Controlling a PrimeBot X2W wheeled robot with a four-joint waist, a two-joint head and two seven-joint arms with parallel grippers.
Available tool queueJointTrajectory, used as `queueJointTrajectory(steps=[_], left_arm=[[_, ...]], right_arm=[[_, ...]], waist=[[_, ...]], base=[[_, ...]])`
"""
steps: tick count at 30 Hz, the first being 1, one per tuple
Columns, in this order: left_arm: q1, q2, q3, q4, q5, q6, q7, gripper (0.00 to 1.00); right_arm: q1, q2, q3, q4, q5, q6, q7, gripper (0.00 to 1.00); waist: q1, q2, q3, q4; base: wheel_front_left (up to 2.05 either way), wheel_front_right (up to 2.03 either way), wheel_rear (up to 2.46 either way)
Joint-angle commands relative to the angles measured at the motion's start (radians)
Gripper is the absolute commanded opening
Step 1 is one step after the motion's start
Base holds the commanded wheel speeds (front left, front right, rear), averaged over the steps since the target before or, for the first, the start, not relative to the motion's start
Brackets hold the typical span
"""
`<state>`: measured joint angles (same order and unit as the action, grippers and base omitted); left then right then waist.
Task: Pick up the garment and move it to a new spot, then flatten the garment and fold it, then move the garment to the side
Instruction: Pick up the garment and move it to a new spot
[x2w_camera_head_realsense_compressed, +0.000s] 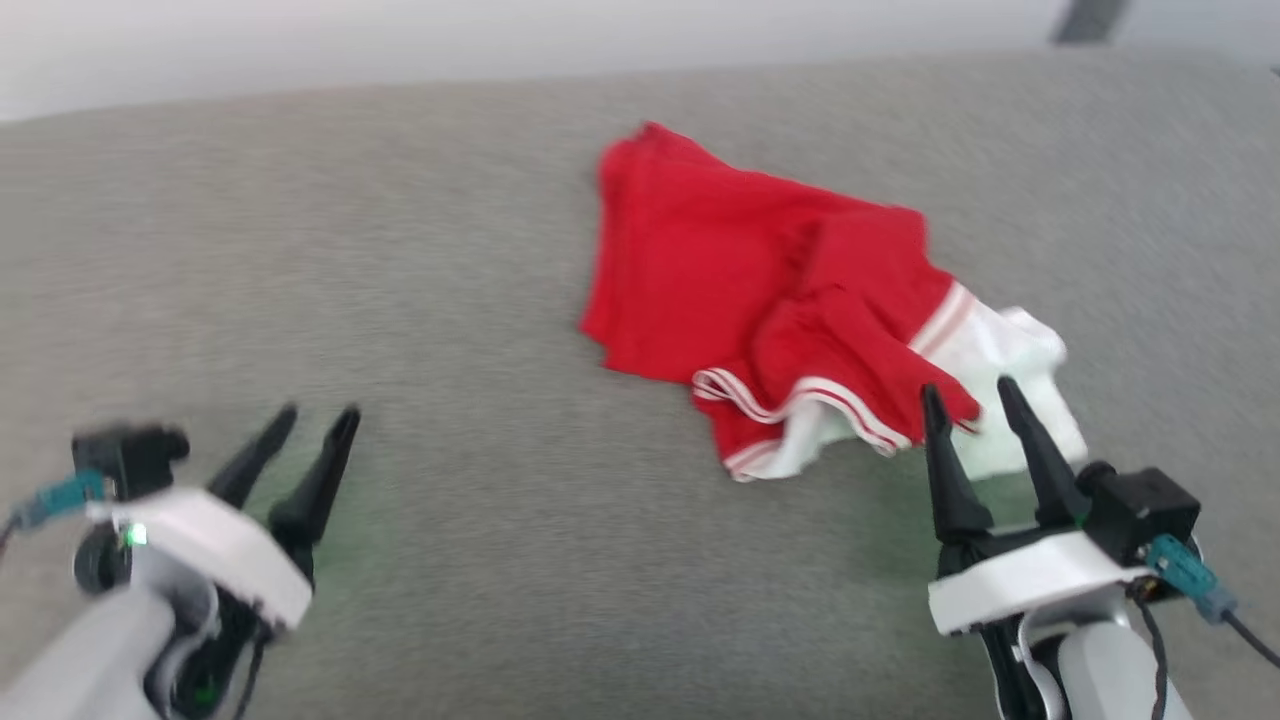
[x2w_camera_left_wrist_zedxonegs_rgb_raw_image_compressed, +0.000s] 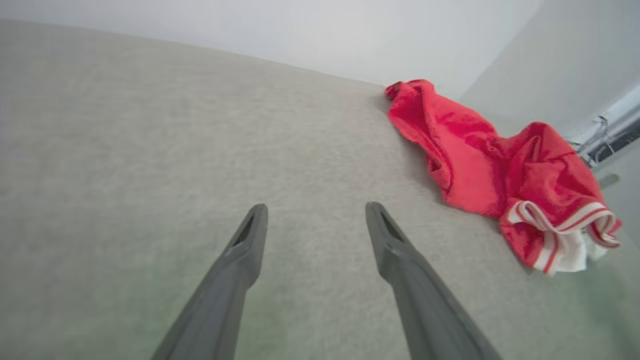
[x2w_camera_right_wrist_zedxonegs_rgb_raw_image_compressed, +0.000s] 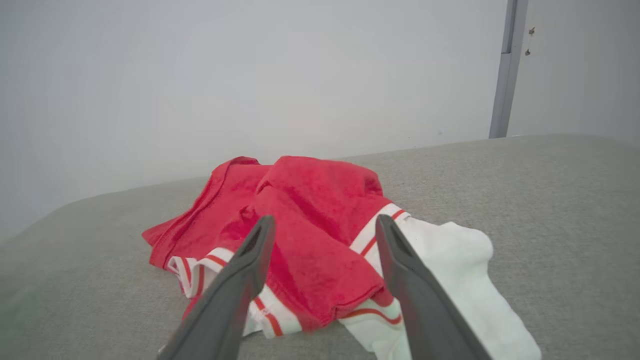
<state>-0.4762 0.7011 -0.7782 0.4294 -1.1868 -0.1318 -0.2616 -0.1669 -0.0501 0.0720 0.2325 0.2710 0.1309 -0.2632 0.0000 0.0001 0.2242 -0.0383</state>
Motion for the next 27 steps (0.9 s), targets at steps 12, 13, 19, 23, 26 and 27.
queueJointTrajectory(steps=[12, 13, 19, 23, 26, 27], left_arm=[[0.350, -0.130, 0.342, 0.027, 0.248, 0.002, -0.005, 1.00], [0.374, -0.140, 0.374, 0.017, 0.271, 0.002, -0.005, 1.00], [0.489, -0.211, 0.574, -0.089, 0.466, 0.002, -0.005, 1.00], [0.538, -0.273, 0.693, -0.194, 0.600, 0.002, -0.005, 1.00], [0.568, -0.302, 0.745, -0.273, 0.682, 0.002, -0.005, 1.00], [0.577, -0.308, 0.753, -0.296, 0.703, 0.002, -0.005, 1.00]], right_arm=[[0.114, -0.001, -0.065, 0.041, -0.040, 0.000, -0.002, 1.00], [0.121, -0.001, -0.069, 0.040, -0.044, 0.000, -0.002, 1.00], [0.147, -0.001, -0.116, 0.015, -0.059, 0.000, -0.002, 1.00], [0.153, -0.001, -0.138, -0.005, -0.048, 0.000, -0.002, 1.00], [0.153, -0.001, -0.147, -0.027, -0.045, 0.000, -0.002, 1.00], [0.153, -0.001, -0.149, -0.033, -0.044, 0.000, -0.002, 1.00]], waist=[[0.0000, -0.0001, -0.198, 0.189], [0.0000, -0.0001, -0.205, 0.191], [0.0000, -0.0001, -0.222, 0.202], [0.0000, -0.0001, -0.221, 0.207], [0.0000, -0.0001, -0.218, 0.206], [0.0000, -0.0001, -0.216, 0.205]], base=[[0.00, 0.00, 0.00], [0.00, 0.00, 0.00], [0.00, 0.00, 0.00], [0.00, 0.00, 0.00], [0.00, 0.00, 0.00], [0.00, 0.00, 0.00]])
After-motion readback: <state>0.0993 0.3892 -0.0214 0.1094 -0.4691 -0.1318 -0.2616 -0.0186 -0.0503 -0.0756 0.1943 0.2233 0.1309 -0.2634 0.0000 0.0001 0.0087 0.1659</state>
